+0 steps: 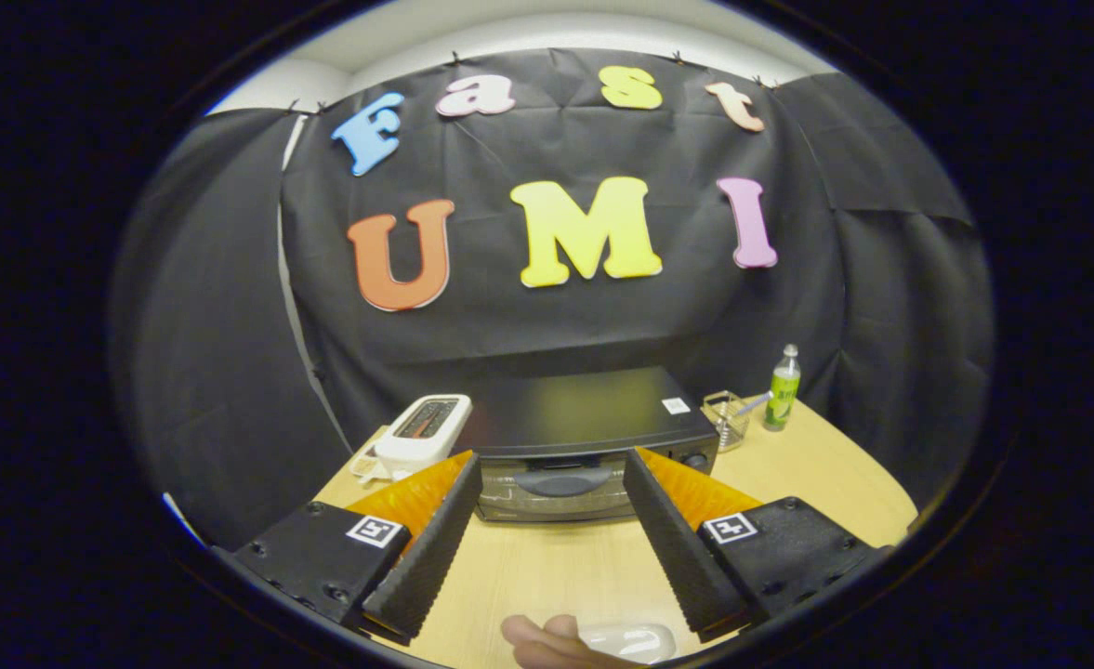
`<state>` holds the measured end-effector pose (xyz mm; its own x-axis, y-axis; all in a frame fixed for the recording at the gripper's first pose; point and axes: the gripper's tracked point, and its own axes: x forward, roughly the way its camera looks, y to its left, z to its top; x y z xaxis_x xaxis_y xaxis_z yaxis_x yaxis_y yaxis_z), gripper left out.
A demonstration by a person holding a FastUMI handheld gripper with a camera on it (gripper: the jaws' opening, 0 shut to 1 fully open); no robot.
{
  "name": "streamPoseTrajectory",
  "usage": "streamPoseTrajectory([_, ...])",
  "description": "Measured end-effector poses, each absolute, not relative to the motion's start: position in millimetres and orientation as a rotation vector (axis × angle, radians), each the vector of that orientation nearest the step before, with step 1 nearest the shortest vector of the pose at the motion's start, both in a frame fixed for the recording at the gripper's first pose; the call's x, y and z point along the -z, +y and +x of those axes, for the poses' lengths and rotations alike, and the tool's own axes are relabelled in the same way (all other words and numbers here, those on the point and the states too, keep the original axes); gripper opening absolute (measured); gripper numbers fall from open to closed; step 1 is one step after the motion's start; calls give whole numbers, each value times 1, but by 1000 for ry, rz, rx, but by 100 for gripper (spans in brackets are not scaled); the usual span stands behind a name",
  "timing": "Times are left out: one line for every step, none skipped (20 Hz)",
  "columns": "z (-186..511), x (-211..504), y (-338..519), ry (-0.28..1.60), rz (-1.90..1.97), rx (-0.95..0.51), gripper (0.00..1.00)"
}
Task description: Open the toaster oven, put the food inside, and close the toaster oven door.
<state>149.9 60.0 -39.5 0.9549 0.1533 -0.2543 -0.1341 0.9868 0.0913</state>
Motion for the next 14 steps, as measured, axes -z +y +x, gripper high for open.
streamPoseTrajectory([135, 32, 56, 246, 54, -146, 100])
streamPoseTrajectory([118, 25, 52, 233, 32, -146, 100])
streamPoseTrajectory([103, 17, 46, 214, 13, -135, 100])
streamPoseTrajectory([86, 6, 38, 174, 1, -114, 100])
streamPoseTrajectory([72, -3, 31, 134, -16, -99, 100])
streamPoseTrajectory([57, -10, 24, 102, -30, -82, 100])
streamPoseTrajectory([43, -14, 22, 70, -37, -78, 100])
streamPoseTrajectory([30, -16, 21, 44, -38, -88, 100])
streamPoseTrajectory([19, -15, 22, 30, -33, -100, 100])
streamPoseTrajectory([11, -8, 22, 35, -24, -121, 100])
streamPoseTrajectory([5, 0, 18, 47, -15, -131, 100])
streamPoseTrajectory([-3, 3, 17, 51, -5, -150, 100])
streamPoseTrajectory([-9, 5, 14, 50, 10, -173, 100])
streamPoseTrajectory([-18, 6, 13, 45, 36, -195, 100])
